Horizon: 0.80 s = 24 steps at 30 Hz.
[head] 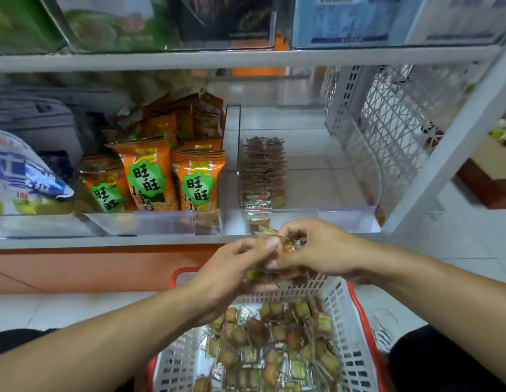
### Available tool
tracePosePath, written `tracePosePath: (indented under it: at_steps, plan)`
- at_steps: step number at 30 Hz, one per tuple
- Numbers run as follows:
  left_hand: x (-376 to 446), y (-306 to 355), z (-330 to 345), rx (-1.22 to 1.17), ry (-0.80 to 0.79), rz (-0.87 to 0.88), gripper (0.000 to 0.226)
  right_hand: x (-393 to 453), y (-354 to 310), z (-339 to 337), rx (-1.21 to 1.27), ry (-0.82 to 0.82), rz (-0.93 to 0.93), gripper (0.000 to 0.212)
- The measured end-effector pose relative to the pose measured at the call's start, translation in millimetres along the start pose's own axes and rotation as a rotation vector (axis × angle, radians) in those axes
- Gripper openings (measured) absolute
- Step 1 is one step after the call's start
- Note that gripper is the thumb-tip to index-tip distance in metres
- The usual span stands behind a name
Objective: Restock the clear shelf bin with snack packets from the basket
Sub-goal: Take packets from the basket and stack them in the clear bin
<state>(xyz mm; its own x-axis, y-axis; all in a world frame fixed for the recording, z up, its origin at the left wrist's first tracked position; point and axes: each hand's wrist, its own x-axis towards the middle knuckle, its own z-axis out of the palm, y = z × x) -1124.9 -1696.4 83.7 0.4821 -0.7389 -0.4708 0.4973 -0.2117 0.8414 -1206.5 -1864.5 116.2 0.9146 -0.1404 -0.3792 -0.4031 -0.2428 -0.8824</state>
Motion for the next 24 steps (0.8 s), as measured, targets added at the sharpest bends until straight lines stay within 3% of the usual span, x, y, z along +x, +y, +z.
tracePosePath:
  at_steps: [4, 11, 17, 21, 24]
  plan:
    - [-2, 13, 5, -0.115, 0.129, 0.111, 0.039, -2, -10, -2, 0.079, 0.056, -0.098, 0.028]
    - [4, 23, 10, -0.234, 0.114, 0.093, 0.057, -11, -16, -29, 0.194, 0.012, -0.116, 0.046]
    - [0, 24, 8, -0.316, 0.109, 0.068, 0.063, -10, -13, -30, 0.298, -0.012, -0.039, 0.079]
    - [-2, 17, 2, -0.346, 0.183, 0.098, 0.038, -12, -16, -34, 0.296, 0.023, 0.008, 0.072]
    - [-2, 14, -1, -0.290, 0.260, 0.110, 0.053, -14, -19, -39, 0.396, 0.013, 0.015, 0.062]
